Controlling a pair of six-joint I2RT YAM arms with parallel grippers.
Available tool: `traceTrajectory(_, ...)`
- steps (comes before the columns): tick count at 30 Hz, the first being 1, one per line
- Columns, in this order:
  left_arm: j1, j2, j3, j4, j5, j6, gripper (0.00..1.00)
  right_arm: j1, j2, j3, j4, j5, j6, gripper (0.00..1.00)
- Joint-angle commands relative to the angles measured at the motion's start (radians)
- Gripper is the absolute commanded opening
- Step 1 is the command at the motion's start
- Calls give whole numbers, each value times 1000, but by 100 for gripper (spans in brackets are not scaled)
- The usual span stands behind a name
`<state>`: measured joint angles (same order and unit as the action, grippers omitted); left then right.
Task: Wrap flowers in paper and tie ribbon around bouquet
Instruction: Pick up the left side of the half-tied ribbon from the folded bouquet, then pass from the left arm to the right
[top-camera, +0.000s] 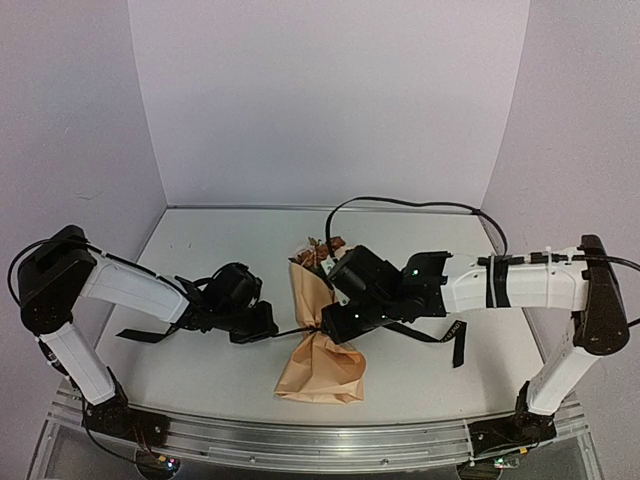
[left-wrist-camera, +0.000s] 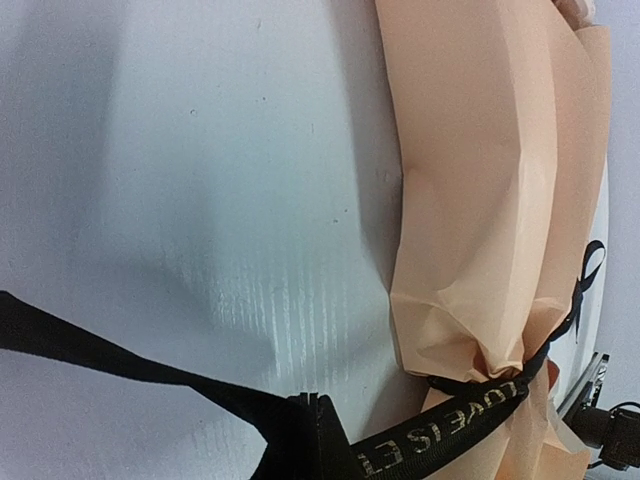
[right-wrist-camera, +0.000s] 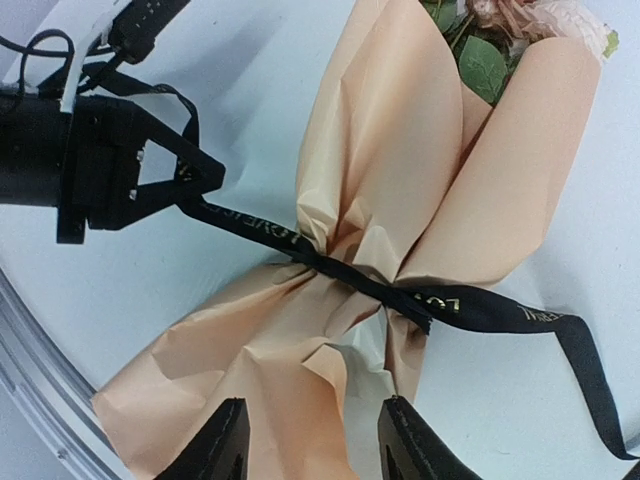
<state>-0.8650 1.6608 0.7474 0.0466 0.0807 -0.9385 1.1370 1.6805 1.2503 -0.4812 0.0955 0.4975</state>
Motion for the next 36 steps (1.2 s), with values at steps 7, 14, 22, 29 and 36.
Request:
traceTrajectory(7, 17, -38, 47, -21, -13, 19, 4, 11, 187, 34, 15, -62, 72, 36)
traceTrajectory(14, 30, -148, 2, 81, 51, 57, 10, 12, 156, 9, 17, -17, 90, 35)
traceTrajectory(22, 25, -83, 114, 147, 245, 214, 10, 8, 2, 11, 16, 49, 74, 46)
traceTrajectory(29, 10, 114, 361, 86, 388, 322, 16, -26, -92, -54, 34, 141, 131, 57)
traceTrajectory(36, -2, 261, 508, 15, 483, 366, 28, -84, -180, -192, 105, 173, 263, 62)
